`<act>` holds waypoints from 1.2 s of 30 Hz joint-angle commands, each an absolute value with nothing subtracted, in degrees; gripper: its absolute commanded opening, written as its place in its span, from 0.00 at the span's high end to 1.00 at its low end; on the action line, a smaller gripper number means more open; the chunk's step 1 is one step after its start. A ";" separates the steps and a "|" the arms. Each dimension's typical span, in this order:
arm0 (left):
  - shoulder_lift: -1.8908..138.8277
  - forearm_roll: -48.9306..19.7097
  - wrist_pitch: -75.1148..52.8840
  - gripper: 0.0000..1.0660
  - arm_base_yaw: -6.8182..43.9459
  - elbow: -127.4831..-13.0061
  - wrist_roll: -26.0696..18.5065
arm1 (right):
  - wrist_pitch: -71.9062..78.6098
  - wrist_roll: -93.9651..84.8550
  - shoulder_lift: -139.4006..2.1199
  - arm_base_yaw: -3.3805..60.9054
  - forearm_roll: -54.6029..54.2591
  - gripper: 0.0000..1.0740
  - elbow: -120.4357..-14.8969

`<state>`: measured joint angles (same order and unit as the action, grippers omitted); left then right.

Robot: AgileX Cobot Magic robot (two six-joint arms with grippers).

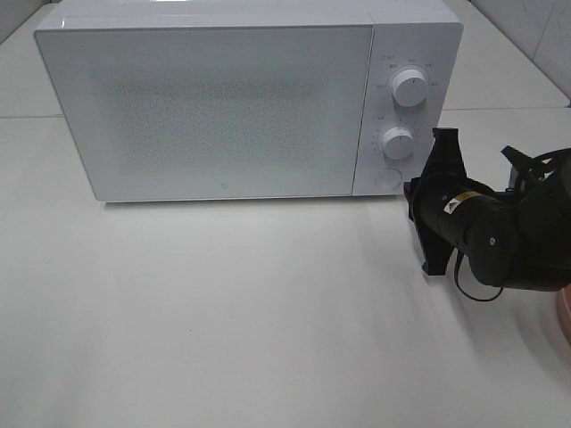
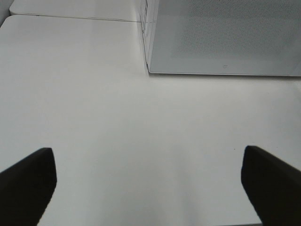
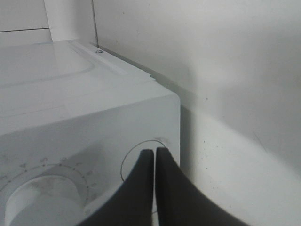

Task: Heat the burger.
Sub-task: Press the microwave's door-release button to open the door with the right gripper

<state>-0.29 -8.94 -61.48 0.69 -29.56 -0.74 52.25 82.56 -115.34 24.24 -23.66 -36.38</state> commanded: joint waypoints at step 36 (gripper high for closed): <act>-1.15 -8.82 -61.13 0.06 0.57 -29.51 -0.74 | 53.46 84.97 -119.81 21.49 -15.53 1.00 -44.12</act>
